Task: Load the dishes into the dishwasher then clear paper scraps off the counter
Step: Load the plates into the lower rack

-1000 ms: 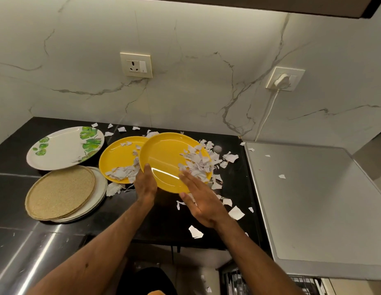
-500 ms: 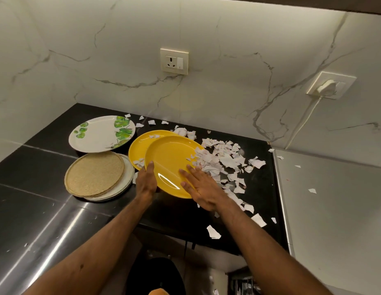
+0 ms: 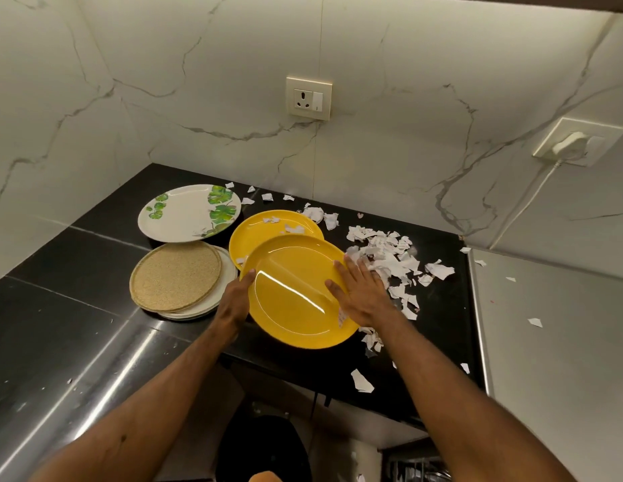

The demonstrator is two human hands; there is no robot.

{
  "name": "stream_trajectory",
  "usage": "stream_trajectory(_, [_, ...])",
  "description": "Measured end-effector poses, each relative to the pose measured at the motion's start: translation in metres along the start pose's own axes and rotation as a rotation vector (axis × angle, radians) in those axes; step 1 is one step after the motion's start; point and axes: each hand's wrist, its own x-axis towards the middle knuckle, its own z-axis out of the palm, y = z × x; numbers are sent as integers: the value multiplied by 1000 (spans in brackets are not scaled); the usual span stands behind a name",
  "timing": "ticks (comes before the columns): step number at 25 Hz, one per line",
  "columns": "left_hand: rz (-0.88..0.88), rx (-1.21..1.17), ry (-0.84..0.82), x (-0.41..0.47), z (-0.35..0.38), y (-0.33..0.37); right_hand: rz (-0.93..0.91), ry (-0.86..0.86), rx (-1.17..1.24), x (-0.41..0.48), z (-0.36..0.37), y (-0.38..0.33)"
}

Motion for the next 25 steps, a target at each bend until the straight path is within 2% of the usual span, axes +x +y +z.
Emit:
stream_trajectory(2, [-12, -25, 15, 2, 0, -2, 78, -10, 44, 0, -5, 8])
stream_trajectory(6, [-8, 7, 23, 5, 4, -6, 364, 45, 93, -11, -3, 10])
stream_trajectory(11, [53, 103, -120, 7, 18, -6, 56, 114, 97, -20, 11, -8])
stream_trajectory(13, [60, 106, -153, 10, 23, -7, 83, 80, 86, -16, 18, -5])
stream_trajectory(16, [104, 161, -29, 17, 29, -11, 112, -29, 88, -17, 27, 4])
stream_trajectory(19, [116, 196, 191, 16, 32, -1, -24, -115, 97, -28, 33, 8])
stream_trajectory(22, [153, 212, 367, 17, 30, 9, -141, -66, 83, -44, 31, 12])
stream_trajectory(25, [155, 139, 411, 18, 29, 18, -13, 62, 9, -56, 31, 26])
